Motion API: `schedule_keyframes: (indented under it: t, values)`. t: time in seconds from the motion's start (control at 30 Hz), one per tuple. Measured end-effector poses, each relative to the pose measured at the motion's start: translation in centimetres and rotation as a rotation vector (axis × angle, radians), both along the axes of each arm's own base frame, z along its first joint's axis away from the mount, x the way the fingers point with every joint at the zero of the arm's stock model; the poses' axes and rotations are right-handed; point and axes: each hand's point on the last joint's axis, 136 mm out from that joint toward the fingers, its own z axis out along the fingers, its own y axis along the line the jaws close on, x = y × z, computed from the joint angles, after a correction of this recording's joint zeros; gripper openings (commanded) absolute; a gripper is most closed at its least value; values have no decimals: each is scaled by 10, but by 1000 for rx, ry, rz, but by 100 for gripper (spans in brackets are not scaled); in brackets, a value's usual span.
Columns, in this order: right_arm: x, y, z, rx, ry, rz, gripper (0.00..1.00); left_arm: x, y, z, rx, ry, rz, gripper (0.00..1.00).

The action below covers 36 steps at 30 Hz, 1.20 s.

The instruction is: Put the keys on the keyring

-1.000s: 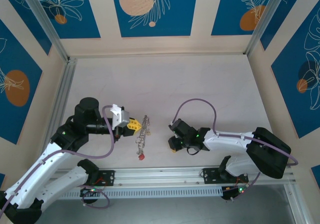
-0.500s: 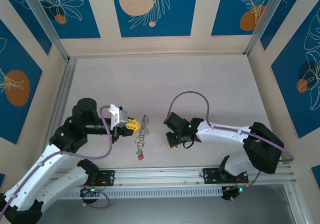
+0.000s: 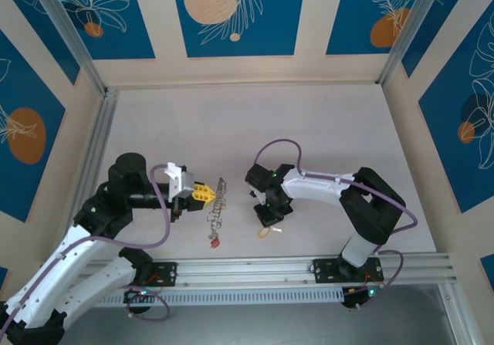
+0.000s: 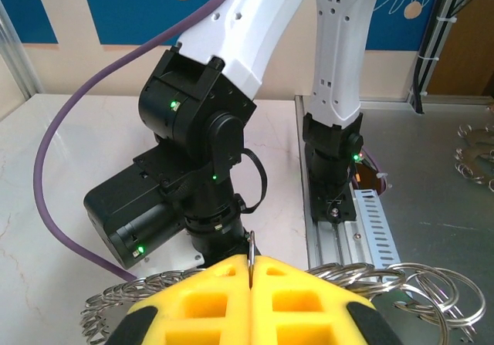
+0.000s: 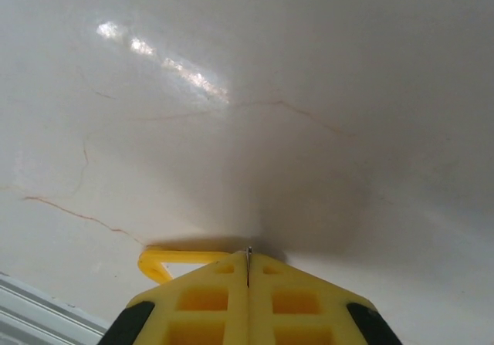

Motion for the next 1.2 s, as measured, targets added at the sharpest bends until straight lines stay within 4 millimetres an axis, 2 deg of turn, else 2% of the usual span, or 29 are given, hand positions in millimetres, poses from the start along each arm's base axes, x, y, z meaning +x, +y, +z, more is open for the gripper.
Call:
schedule_keyframes:
  t: [0.17,0.4,0.57,0.67,0.83,1.2]
  values:
    - [2,3,1,15,-11,-6,22,-1,0,0,-2,2,-4,0]
    - [8,2,20,83,-121,-46,30,-1,-1,-1,-6,8,-9,0]
    - [-7,-2,26,174,-249,-39,35,-1,-1,2,-17,7,-13,0]
    - [-18,-8,21,239,-320,-39,36,-1,-1,3,-23,12,-16,0]
    - [-15,-19,7,287,-413,-77,37,-1,-1,6,-34,10,-21,0]
    - [-9,10,19,419,-560,-5,37,-3,-1,6,-42,25,-31,0]
